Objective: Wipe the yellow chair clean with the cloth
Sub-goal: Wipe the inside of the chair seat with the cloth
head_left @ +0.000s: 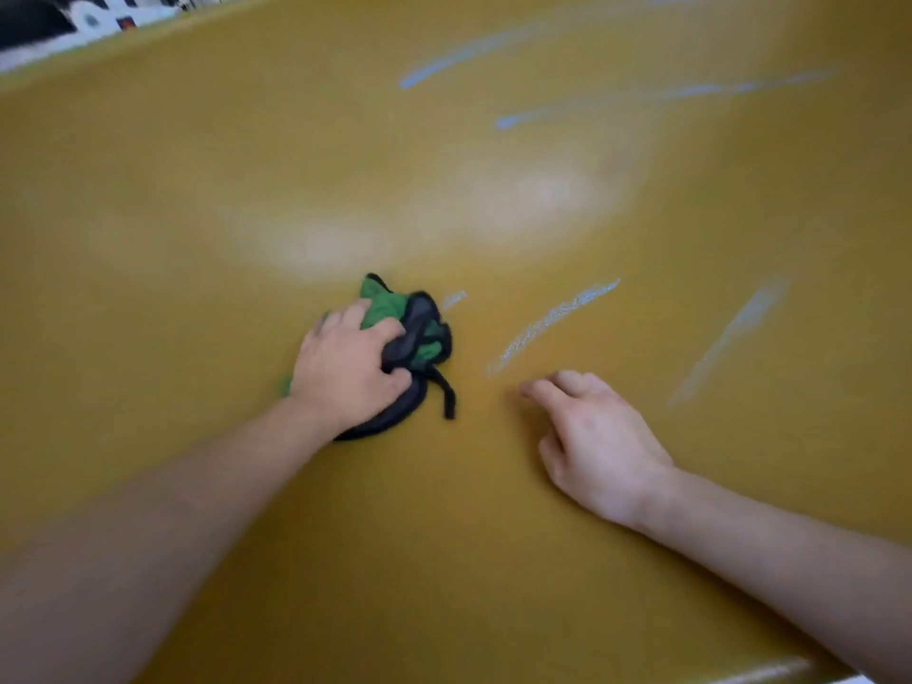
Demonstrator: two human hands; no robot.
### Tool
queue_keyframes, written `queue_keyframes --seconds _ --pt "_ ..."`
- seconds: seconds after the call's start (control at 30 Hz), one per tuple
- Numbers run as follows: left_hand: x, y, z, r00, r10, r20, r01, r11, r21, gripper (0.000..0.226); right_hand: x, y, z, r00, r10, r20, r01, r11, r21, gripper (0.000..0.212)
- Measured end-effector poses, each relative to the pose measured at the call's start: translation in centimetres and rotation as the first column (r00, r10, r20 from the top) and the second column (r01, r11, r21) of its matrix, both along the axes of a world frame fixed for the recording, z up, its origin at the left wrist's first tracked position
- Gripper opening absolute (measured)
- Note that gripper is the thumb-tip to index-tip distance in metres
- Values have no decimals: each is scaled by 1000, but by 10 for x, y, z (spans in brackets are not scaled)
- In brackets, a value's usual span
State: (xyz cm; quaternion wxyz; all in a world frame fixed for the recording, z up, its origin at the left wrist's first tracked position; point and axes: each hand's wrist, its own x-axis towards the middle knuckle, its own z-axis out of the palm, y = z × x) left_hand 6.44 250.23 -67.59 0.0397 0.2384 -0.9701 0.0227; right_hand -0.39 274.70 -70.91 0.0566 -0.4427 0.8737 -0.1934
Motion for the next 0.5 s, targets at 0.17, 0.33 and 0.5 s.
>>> queue_keyframes --seconds 0.17,0.33,0.5 --pt "52 43 -4 817 -563 128 534 821 202 43 11 -7 2 1000 18 7 -18 1000 -25 45" --pt "-35 -74 33 991 -137 -3 132 965 -226 54 16 -7 -5 998 30 -52 -30 1000 -9 55" --pt "-8 -1 -6 953 -301 -23 302 947 106 55 16 -8 -3 996 49 -79 -48 999 6 54"
